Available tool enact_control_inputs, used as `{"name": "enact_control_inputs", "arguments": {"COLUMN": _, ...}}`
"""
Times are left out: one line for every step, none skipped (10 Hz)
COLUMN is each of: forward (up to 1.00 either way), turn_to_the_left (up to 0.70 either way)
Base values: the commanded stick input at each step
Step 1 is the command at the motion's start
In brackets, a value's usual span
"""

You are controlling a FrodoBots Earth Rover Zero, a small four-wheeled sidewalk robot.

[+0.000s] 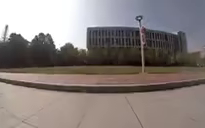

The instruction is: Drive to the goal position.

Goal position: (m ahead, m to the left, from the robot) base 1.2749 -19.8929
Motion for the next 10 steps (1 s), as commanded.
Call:
{"name": "enact_control_inputs", "arguments": {"forward": 1.00, "turn_to_the_left": -0.39}}
{"name": "enact_control_inputs", "arguments": {"forward": 1.00, "turn_to_the_left": -0.39}}
{"name": "enact_control_inputs", "arguments": {"forward": 1.00, "turn_to_the_left": -0.39}}
{"name": "enact_control_inputs", "arguments": {"forward": 1.00, "turn_to_the_left": -0.39}}
{"name": "enact_control_inputs", "arguments": {"forward": 1.00, "turn_to_the_left": -0.39}}
{"name": "enact_control_inputs", "arguments": {"forward": 1.00, "turn_to_the_left": -0.39}}
{"name": "enact_control_inputs", "arguments": {"forward": 1.00, "turn_to_the_left": -0.39}}
{"name": "enact_control_inputs", "arguments": {"forward": 1.00, "turn_to_the_left": -0.39}}
{"name": "enact_control_inputs", "arguments": {"forward": 1.00, "turn_to_the_left": -0.39}}
{"name": "enact_control_inputs", "arguments": {"forward": 1.00, "turn_to_the_left": -0.39}}
